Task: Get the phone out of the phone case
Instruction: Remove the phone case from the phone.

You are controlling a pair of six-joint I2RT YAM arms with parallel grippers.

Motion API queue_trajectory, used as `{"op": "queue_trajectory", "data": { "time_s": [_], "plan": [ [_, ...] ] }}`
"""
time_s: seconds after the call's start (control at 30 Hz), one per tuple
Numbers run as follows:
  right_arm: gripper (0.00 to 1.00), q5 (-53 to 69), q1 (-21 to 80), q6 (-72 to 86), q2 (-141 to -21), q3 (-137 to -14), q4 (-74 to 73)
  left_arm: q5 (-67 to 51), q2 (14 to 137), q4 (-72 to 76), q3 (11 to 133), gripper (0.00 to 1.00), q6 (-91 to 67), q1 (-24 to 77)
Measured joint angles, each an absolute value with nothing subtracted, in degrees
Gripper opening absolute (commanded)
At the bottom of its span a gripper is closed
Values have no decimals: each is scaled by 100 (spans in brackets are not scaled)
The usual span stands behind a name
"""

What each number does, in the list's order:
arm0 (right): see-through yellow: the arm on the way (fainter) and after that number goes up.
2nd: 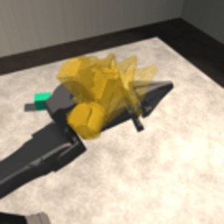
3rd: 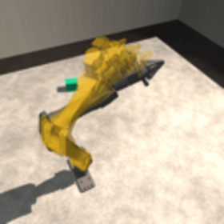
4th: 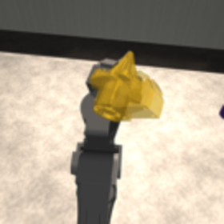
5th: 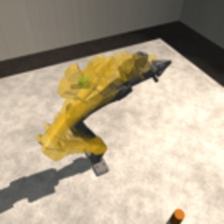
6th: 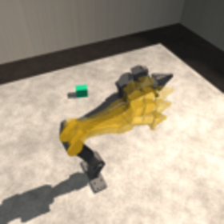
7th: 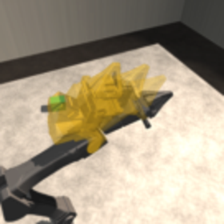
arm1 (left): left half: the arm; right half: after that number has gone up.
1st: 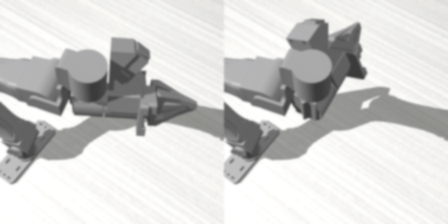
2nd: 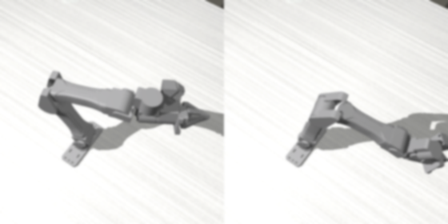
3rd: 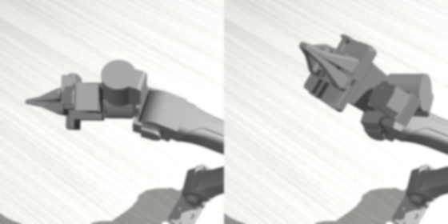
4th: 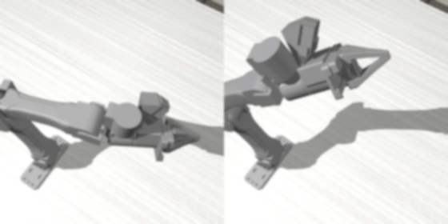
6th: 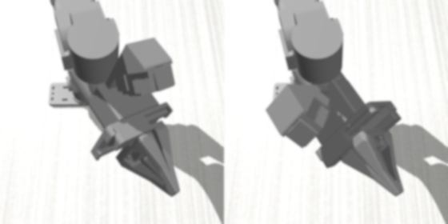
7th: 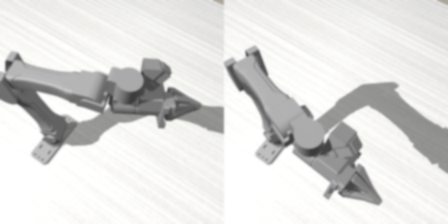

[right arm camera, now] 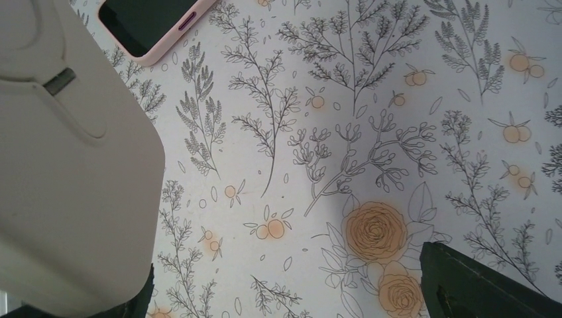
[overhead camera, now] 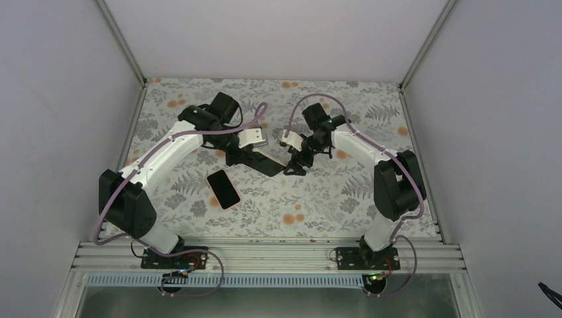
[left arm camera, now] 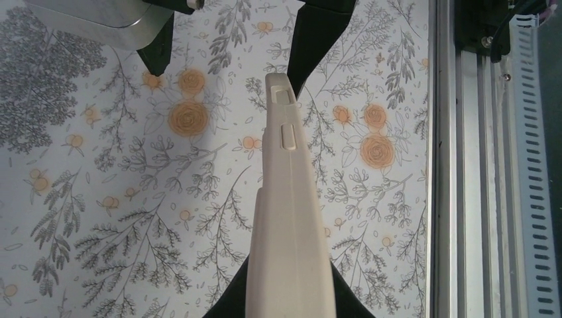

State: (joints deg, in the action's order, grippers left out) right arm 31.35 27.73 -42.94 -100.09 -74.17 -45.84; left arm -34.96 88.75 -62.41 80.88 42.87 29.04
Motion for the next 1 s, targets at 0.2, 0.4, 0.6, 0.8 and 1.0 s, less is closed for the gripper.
{"op": "queue_trajectory", "data": {
  "time_s": [0.2, 0.4, 0.6, 0.8, 1.0],
  "plan": [
    [98, 3135, 2676, -4268, -10119, -7688, -4792, -3415, 8766, -6117, 8077, 2, 4285, 2936],
    [99, 3107, 2639, -4235, -10339, -8082, -5096, -3242, 8667, -6016, 8060, 2, 4283, 2982],
    [99, 3041, 2571, -4239, -10589, -8440, -5402, -3057, 8641, -5892, 8055, 2, 4283, 3044],
    [99, 2469, 2233, -4204, -10901, -8862, -4984, -3706, 8455, -6674, 8036, 2, 4405, 3380],
    [99, 2270, 2056, -4224, -10927, -9008, -4871, -3957, 8350, -6936, 8036, 2, 4442, 3433]
  ]
}}
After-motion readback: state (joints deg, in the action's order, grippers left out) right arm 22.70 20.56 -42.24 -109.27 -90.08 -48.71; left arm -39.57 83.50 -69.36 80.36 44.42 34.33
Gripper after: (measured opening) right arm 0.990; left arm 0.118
